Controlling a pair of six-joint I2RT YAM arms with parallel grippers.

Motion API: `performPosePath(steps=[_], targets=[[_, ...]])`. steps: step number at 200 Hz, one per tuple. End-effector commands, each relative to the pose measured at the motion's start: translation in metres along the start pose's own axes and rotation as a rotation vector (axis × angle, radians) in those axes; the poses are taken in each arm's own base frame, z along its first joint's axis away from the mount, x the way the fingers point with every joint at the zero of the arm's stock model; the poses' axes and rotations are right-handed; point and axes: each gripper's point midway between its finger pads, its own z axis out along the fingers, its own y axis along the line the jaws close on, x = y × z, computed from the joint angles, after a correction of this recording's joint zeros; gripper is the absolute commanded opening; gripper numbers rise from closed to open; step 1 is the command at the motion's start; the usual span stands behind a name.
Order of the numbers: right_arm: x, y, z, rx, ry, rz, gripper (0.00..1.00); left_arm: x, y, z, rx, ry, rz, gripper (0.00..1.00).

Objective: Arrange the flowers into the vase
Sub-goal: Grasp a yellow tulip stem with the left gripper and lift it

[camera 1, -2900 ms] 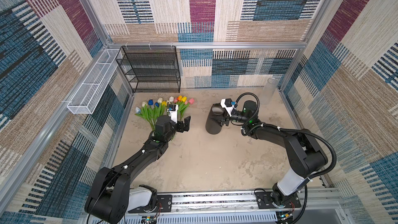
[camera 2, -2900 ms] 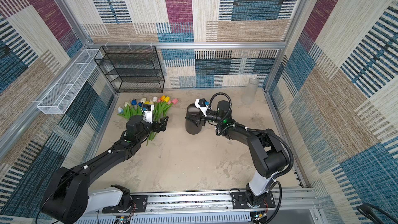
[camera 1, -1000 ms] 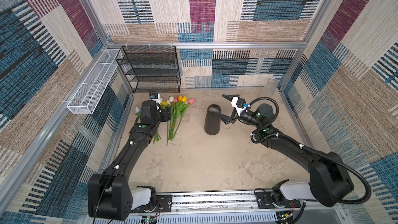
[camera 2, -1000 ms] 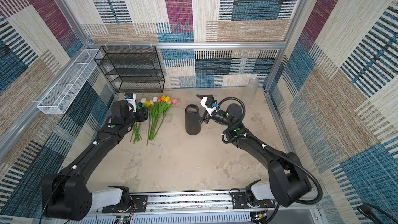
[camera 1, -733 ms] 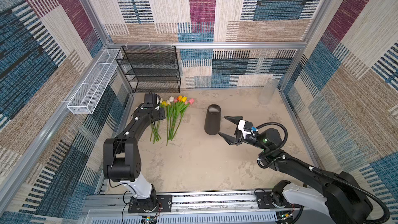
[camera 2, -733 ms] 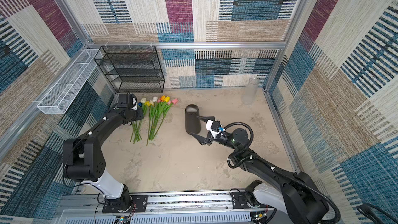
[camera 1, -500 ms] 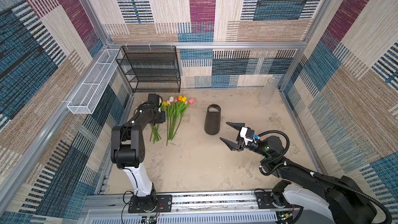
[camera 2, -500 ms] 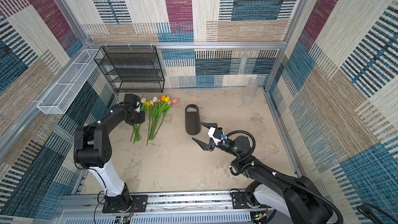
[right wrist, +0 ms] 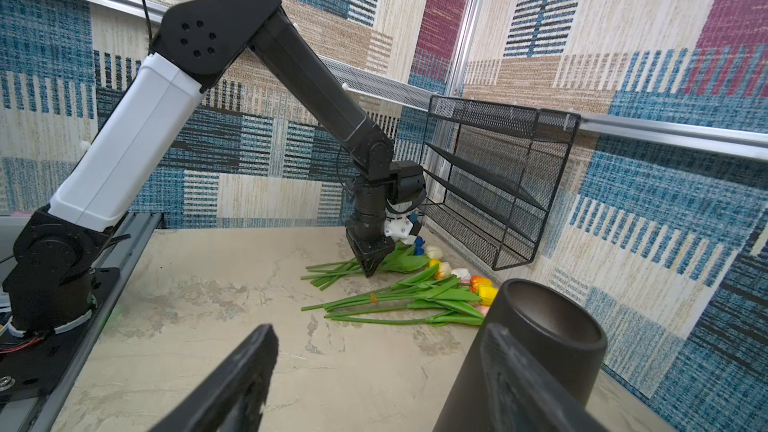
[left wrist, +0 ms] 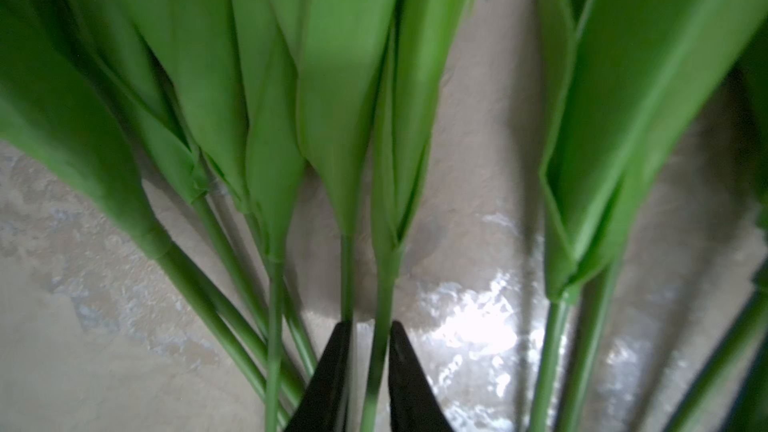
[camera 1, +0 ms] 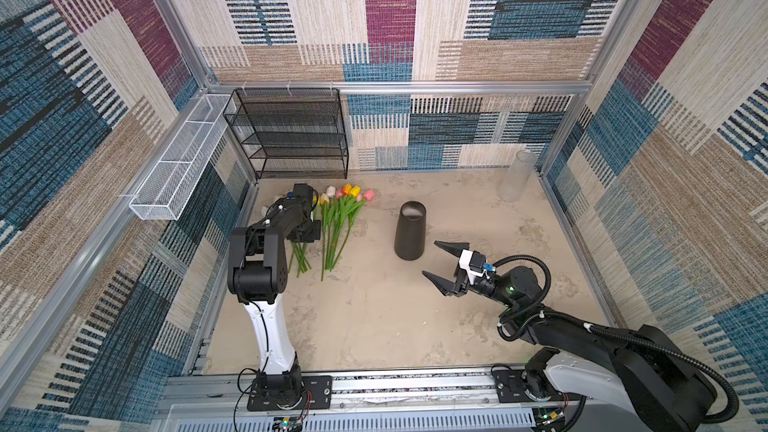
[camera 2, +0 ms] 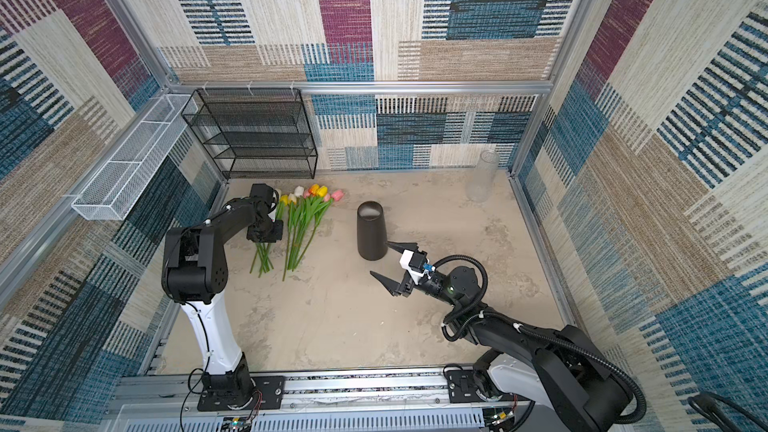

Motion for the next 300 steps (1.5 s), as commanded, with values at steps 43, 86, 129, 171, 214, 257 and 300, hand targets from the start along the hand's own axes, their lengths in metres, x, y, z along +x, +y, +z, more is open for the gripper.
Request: performPosePath(steps=[43, 86, 129, 171, 214, 257, 300], targets=[[-0.008, 0.001, -0.001, -0.001, -0.035, -0.01, 0.81, 0.003, 0.0, -0.006, -0.004, 0.01, 0.012, 0.05], [-0.01, 0.003, -0.004, -0.004, -0.051, -0.013, 0.82, 0.014, -0.012, -0.038, 0.072, -0.018, -0.058, 0.0], [-0.007, 0.0, -0.008, 0.031, -0.048, -0.025, 0.83, 0.029, -0.02, -0.092, 0.151, -0.116, -0.147, 0.0], [-0.001, -0.002, -0.007, 0.042, -0.035, -0.017, 0.84, 0.04, -0.036, -0.158, 0.187, -0.304, -0.148, 0.0], [0.002, -0.003, -0.007, 0.051, -0.028, -0.021, 0.84, 0.038, -0.075, -0.228, 0.36, -0.589, -0.06, 0.0], [0.007, -0.005, -0.009, 0.071, -0.021, -0.027, 0.86, 0.03, -0.141, -0.319, 0.718, -0.94, 0.157, 0.0], [0.001, -0.005, -0.012, 0.08, -0.041, -0.03, 0.87, 0.036, -0.183, -0.402, 1.011, -1.205, 0.338, 0.0]])
